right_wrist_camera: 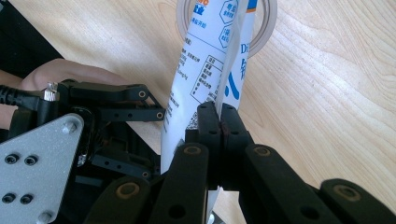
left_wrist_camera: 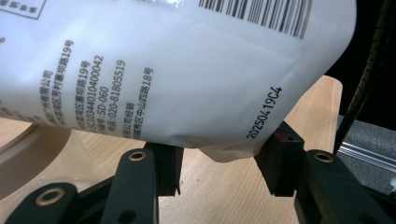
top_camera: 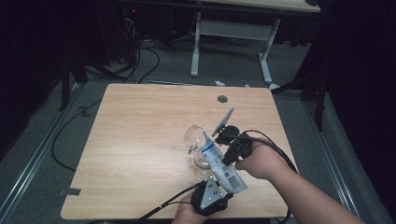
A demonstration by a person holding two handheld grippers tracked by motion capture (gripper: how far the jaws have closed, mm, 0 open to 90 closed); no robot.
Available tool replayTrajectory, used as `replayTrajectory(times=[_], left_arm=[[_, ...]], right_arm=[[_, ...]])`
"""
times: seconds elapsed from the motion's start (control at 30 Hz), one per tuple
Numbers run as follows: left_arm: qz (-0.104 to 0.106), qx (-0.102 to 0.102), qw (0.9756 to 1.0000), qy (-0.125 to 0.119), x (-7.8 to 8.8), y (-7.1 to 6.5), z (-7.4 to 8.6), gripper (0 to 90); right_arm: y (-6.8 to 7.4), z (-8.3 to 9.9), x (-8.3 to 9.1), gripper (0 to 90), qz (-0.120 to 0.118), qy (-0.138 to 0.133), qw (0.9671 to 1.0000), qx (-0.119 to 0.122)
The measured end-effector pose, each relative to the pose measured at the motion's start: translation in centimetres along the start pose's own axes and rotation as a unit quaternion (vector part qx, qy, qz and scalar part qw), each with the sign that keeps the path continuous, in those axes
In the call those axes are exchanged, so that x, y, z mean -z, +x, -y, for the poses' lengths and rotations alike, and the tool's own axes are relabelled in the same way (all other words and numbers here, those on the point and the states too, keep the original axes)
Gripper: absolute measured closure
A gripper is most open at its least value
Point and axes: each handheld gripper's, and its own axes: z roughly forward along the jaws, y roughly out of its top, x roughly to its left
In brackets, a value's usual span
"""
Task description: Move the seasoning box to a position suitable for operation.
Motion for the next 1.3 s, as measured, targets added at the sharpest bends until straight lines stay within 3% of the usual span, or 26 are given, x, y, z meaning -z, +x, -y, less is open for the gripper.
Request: replayTrajectory(times=[0.2, 0.23, 0.4, 0.47, 0.77, 0.83, 0.87, 0.93, 1.07, 1.1, 1.3], left_arm=[[-0.002, -0.002, 1.0000, 0.006, -0.3, -0.1, -0.2, 56.5], [-0.003, -0.002, 1.0000, 0.006, -0.3, -0.1, -0.2, 56.6], [-0.004, 0.000, 1.0000, 0.006, -0.5, -0.1, -0.5, 56.9], [-0.004, 0.001, 1.0000, 0.007, -0.6, -0.2, -0.5, 56.9], [0.001, 0.004, 1.0000, 0.001, -0.6, -0.5, -0.9, 57.1], [0.000, 0.004, 1.0000, -0.001, -0.6, -0.5, -1.0, 57.2], [0.000, 0.003, 1.0000, -0.001, -0.6, -0.4, -1.1, 57.3], [0.000, 0.005, 1.0000, -0.002, -0.6, -0.4, -1.2, 57.3], [0.000, 0.006, 1.0000, -0.001, -0.6, -0.4, -1.2, 57.3], [-0.001, 0.006, 1.0000, -0.001, -0.6, -0.4, -1.2, 57.3], [-0.001, 0.009, 1.0000, -0.002, -0.7, -0.2, -1.3, 57.4]], right_arm=[[-0.3, 0.1, -0.3, 89.6, 0.000, -0.004, 1.0000, -0.003], [-0.1, 0.1, -0.3, 89.6, 0.000, -0.002, 0.9998, -0.020], [-0.3, 0.0, -0.2, 89.5, 0.008, -0.009, 0.9999, -0.003], [-0.3, 0.0, -0.1, 89.4, 0.009, -0.004, 0.9998, -0.016], [-0.2, 0.3, 0.0, 89.4, 0.009, -0.013, 0.9995, -0.028], [-0.4, 0.3, 0.1, 89.5, 0.011, -0.020, 0.9997, -0.005], [-0.3, 0.3, 0.1, 89.5, 0.011, -0.020, 0.9997, -0.009], [-0.4, 0.3, 0.2, 89.6, 0.014, -0.023, 0.9996, 0.006], [-0.4, 0.1, 0.1, 89.8, 0.014, -0.023, 0.9996, -0.001], [-0.5, 0.1, 0.1, 89.8, 0.014, -0.024, 0.9996, 0.010], [-0.5, -0.1, 0.1, 89.8, 0.017, -0.024, 0.9995, 0.008]])
